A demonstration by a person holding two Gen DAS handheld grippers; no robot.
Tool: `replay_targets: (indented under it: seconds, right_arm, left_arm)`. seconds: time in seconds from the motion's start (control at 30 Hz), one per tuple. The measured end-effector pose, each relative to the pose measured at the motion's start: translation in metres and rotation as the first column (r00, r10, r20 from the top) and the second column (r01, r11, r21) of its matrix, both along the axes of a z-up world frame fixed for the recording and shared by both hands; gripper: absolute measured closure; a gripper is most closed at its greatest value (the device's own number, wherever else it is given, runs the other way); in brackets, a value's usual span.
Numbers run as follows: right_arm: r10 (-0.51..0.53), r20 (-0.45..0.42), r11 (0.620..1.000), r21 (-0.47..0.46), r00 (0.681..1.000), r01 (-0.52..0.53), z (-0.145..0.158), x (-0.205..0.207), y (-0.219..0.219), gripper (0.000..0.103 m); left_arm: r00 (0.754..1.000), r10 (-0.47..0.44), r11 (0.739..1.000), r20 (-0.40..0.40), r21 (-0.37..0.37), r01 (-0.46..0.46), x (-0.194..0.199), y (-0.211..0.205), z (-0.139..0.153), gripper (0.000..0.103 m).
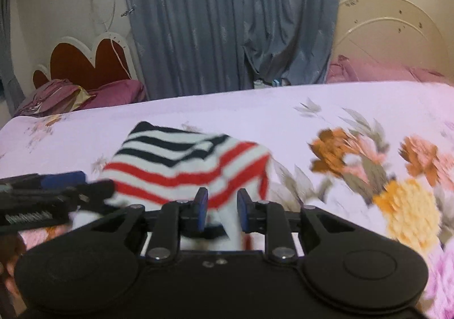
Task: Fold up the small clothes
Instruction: 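Press the striped bundle flat with both open grippers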
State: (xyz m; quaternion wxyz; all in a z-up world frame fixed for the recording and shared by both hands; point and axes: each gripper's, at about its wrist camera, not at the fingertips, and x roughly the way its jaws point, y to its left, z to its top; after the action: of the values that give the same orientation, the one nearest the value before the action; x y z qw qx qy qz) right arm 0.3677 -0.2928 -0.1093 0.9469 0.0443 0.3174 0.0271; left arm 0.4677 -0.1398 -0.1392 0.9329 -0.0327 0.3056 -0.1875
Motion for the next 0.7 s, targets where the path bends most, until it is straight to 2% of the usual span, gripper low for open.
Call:
replay_targets:
  seconds: [0.1,0.17,0.2,0.27,0.37,0.43,0.47,0.53,0.6,0.7]
  right_arm:
    - [0.008,-0.026,0.998,-0.055,1.000,-0.009,-0.012,0.017,0.010,0.082]
    - [0.002,-0.069,0.992,-0.122,0.998,-0.010,-0.029,0.023,0.012,0.090]
    - [0.005,-0.083,0.991,-0.136,0.997,-0.017,-0.039,0.024,0.009,0.090]
    - [0.021,-0.059,0.988,-0.149,0.998,-0.030,-0.046,0.020,0.008,0.090]
    - [0.019,-0.070,0.988,-0.152,0.997,-0.030,-0.038,0.022,0.012,0.088]
    - [0.012,-0.052,0.998,-0.056,0.999,-0.015,-0.026,0.022,0.005,0.083]
    - [0.009,-0.035,0.999,-0.037,0.999,-0.011,-0.020,0.023,0.004,0.083]
    - [0.022,0.012,0.997,-0.078,1.000,-0.021,-0.013,0.028,0.009,0.082]
    - [0.057,0.029,0.983,-0.176,0.998,-0.051,-0.013,0.036,0.022,0.081]
    - [0.043,0.047,0.983,-0.178,0.998,-0.034,-0.016,0.051,0.024,0.082]
  left_arm:
    - [1.000,-0.005,0.999,-0.022,0.040,0.006,0.007,-0.005,-0.016,0.032]
    - [1.000,-0.018,0.998,-0.017,0.063,0.019,0.005,-0.006,-0.026,0.032]
    - [1.000,-0.029,0.997,-0.003,0.069,0.029,0.003,-0.006,-0.028,0.032]
    - [0.999,-0.041,0.996,0.008,0.084,0.040,0.002,-0.007,-0.029,0.032]
    - [1.000,-0.011,0.999,-0.003,0.050,0.011,0.005,-0.001,-0.018,0.032]
    - [1.000,0.012,1.000,0.013,0.009,-0.012,0.008,0.003,-0.010,0.032]
    - [1.000,0.022,1.000,0.017,-0.006,-0.022,0.012,0.004,-0.007,0.032]
    - [1.000,0.023,1.000,0.014,-0.017,-0.022,0.023,0.001,-0.004,0.032]
    - [1.000,0.027,1.000,0.009,-0.001,-0.027,0.036,-0.004,-0.007,0.032]
    - [0.998,0.060,0.998,-0.033,-0.008,-0.060,0.055,-0.006,-0.017,0.032]
